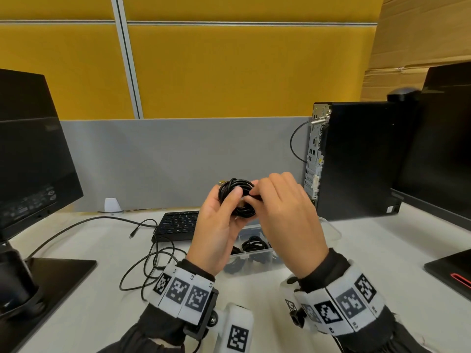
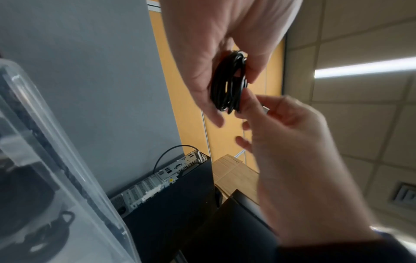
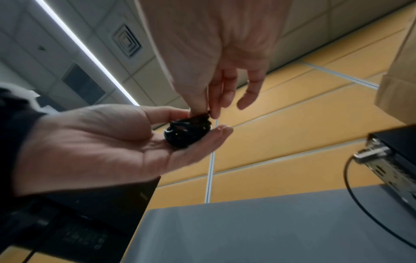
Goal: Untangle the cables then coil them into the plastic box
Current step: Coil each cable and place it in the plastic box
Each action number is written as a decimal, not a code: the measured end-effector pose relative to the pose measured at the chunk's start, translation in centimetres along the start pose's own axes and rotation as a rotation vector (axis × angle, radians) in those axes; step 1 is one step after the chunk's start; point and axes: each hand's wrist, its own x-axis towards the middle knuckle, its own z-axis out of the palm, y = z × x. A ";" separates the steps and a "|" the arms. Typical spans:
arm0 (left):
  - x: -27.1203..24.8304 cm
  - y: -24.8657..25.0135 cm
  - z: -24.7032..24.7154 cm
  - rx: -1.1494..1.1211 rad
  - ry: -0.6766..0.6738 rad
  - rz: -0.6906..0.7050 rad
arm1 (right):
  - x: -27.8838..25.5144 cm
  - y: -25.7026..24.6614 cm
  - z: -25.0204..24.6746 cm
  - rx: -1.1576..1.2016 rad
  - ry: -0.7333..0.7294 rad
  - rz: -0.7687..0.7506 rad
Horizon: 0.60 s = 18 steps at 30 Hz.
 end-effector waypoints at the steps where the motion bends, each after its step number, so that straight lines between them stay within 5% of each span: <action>1: 0.0 -0.1 0.0 0.030 0.003 0.014 | 0.0 -0.3 -0.2 -0.069 -0.033 -0.013; 10: -0.1 0.4 -0.5 0.250 0.080 0.107 | -0.1 -1.4 -0.8 -0.180 -0.280 0.043; 18: -0.1 1.0 -0.6 0.100 0.053 0.041 | 0.2 -1.1 -1.4 0.789 -0.520 0.355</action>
